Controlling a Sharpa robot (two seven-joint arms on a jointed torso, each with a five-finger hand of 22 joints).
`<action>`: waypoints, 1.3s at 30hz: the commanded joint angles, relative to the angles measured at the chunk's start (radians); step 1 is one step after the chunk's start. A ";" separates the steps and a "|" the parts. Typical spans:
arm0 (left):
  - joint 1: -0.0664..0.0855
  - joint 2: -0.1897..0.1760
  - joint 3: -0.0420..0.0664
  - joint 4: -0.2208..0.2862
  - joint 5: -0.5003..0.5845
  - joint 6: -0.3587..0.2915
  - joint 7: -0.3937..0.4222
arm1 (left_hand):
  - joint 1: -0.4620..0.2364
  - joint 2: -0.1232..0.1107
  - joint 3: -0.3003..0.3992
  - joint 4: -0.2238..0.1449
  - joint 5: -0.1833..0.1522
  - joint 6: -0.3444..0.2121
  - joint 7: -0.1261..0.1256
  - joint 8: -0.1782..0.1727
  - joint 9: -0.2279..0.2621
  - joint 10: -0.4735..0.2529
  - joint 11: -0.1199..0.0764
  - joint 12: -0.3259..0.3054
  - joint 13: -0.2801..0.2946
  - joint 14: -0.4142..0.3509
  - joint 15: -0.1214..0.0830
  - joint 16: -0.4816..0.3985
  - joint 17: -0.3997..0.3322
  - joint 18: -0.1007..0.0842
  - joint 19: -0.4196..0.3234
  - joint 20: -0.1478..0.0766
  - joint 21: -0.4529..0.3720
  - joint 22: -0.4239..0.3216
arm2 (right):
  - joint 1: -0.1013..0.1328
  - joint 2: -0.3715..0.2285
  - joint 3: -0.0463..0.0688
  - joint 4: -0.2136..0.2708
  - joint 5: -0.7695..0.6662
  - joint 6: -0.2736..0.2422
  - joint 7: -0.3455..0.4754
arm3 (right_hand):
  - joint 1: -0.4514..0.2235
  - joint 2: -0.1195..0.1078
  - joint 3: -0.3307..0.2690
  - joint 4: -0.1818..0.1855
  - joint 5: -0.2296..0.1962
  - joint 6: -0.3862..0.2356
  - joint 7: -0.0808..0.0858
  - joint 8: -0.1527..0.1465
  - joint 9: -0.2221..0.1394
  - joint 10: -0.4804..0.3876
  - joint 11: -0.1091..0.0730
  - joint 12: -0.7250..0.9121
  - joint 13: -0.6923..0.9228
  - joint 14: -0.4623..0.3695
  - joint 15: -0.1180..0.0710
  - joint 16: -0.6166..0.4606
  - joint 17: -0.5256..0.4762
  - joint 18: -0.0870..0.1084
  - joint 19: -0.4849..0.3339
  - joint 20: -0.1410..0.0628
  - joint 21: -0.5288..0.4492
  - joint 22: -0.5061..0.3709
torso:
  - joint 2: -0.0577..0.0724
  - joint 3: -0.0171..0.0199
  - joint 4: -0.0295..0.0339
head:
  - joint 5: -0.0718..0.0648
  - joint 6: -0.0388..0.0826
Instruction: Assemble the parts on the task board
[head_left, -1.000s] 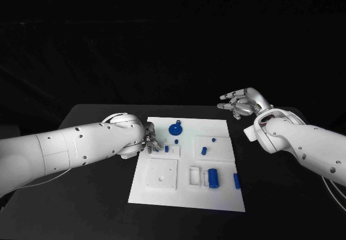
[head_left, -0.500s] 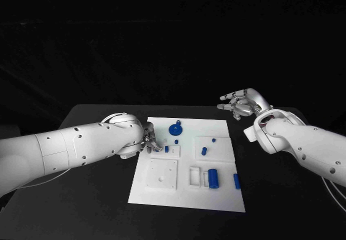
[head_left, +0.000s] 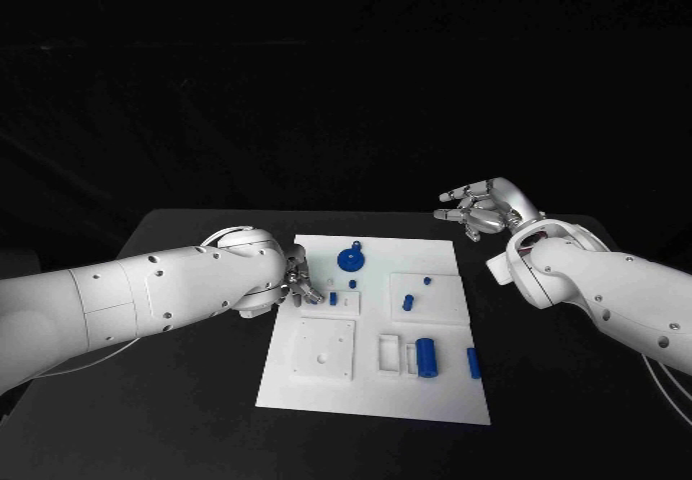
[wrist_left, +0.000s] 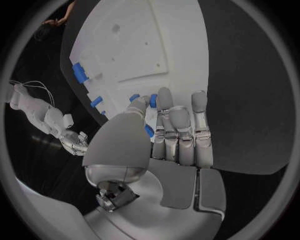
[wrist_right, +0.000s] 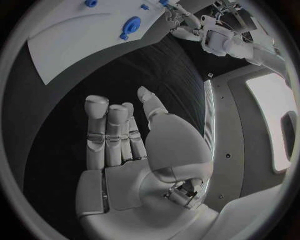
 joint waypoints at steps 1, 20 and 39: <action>-0.008 -0.003 -0.006 -0.003 -0.005 0.009 -0.026 | -0.016 -0.001 -0.004 0.021 0.000 0.001 0.004 -0.003 0.001 0.023 0.005 0.004 0.002 -0.002 0.003 0.005 -0.001 -0.015 0.008 -0.001 -0.007 0.019 | -0.001 0.001 0.001 0.000 -0.001 0.012 0.010 | 0.002 0.006 0.001 -0.006 -0.009 0.000 0.004 -0.004 -0.001 -0.004 -0.005 0.004 -0.002 -0.001 -0.003 0.003 0.001 0.008 0.029 -0.002 -0.002 0.068 | 0.000 -0.0002 0.0001 | 0.000 -0.001; -0.006 -0.010 -0.002 -0.001 0.017 -0.008 -0.024 | -0.054 -0.024 -0.012 0.120 -0.020 -0.001 0.008 0.005 0.008 0.021 0.008 0.005 0.005 -0.005 0.005 0.002 -0.006 -0.015 0.008 0.001 -0.012 0.019 | -0.005 0.003 0.001 -0.003 -0.003 0.020 0.004 | 0.005 0.007 0.004 -0.015 -0.020 -0.003 0.005 -0.004 -0.001 -0.004 -0.005 0.005 -0.001 -0.001 -0.002 0.004 0.003 0.008 0.029 -0.002 -0.002 0.068 | 0.000 -0.0001 0.0012 | 0.001 0.000; 0.001 -0.023 0.002 0.009 0.040 -0.016 -0.024 | -0.134 -0.043 0.005 0.147 -0.221 0.001 0.014 0.008 0.011 0.018 0.012 0.008 0.007 -0.007 0.009 0.002 -0.009 -0.012 0.009 0.005 -0.017 0.019 | -0.006 0.001 0.001 -0.007 -0.008 0.021 0.000 | 0.005 0.008 0.003 -0.019 -0.024 -0.005 0.005 -0.004 -0.001 -0.005 -0.004 0.006 0.000 -0.001 -0.002 0.004 0.002 0.009 0.029 -0.002 -0.003 0.068 | 0.000 -0.0002 -0.0003 | 0.004 0.002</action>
